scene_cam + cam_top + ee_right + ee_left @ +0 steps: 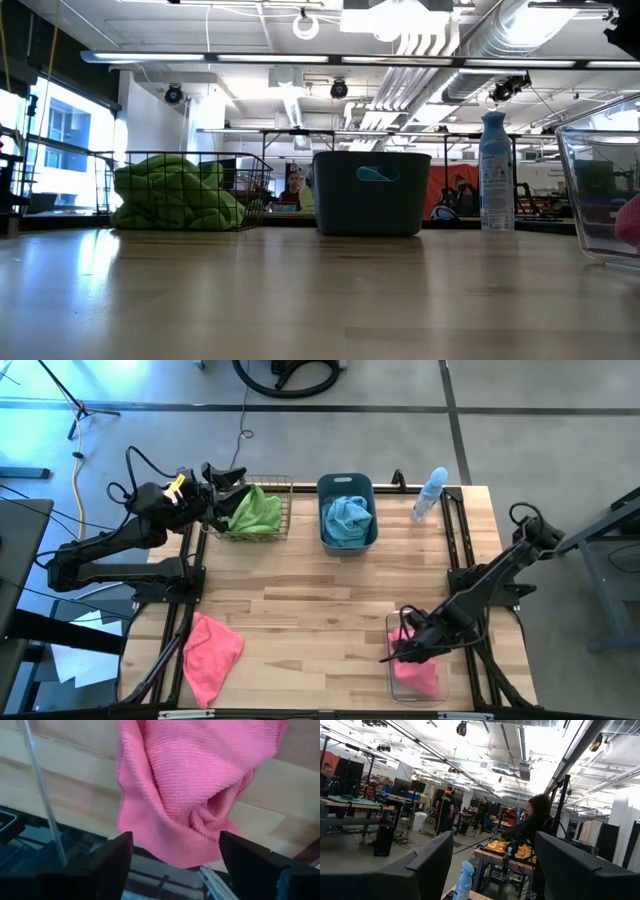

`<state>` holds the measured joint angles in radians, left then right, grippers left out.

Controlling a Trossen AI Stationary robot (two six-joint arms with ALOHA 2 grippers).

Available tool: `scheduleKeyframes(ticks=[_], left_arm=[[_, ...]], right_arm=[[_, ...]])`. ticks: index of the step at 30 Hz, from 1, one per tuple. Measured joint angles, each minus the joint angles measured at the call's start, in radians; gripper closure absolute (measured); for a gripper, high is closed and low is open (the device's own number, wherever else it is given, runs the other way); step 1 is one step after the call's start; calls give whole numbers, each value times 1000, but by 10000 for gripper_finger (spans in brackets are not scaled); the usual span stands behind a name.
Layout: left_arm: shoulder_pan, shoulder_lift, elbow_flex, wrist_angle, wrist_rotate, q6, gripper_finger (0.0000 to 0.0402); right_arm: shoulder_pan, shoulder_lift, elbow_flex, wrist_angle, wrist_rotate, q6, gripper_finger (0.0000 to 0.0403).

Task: Sort microfiber towel by color & place in baskets
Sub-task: Put the pink microfiber cloth into the transparent bin

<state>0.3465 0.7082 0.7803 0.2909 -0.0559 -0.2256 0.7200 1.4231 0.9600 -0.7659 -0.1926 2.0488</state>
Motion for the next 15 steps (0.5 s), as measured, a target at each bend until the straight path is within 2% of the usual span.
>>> scheduleKeyframes(ticks=[10, 13, 15], left_arm=[[0, 0, 0, 0, 0, 11, 135], [0, 0, 0, 0, 0, 11, 135], [0, 0, 0, -1, 0, 11, 135]], right_arm=[[-3, -127, 0, 48, 16, -34, 105], [-5, -196, 0, 116, 69, -57, 105], [-7, -239, 0, 174, 147, -85, 105]])
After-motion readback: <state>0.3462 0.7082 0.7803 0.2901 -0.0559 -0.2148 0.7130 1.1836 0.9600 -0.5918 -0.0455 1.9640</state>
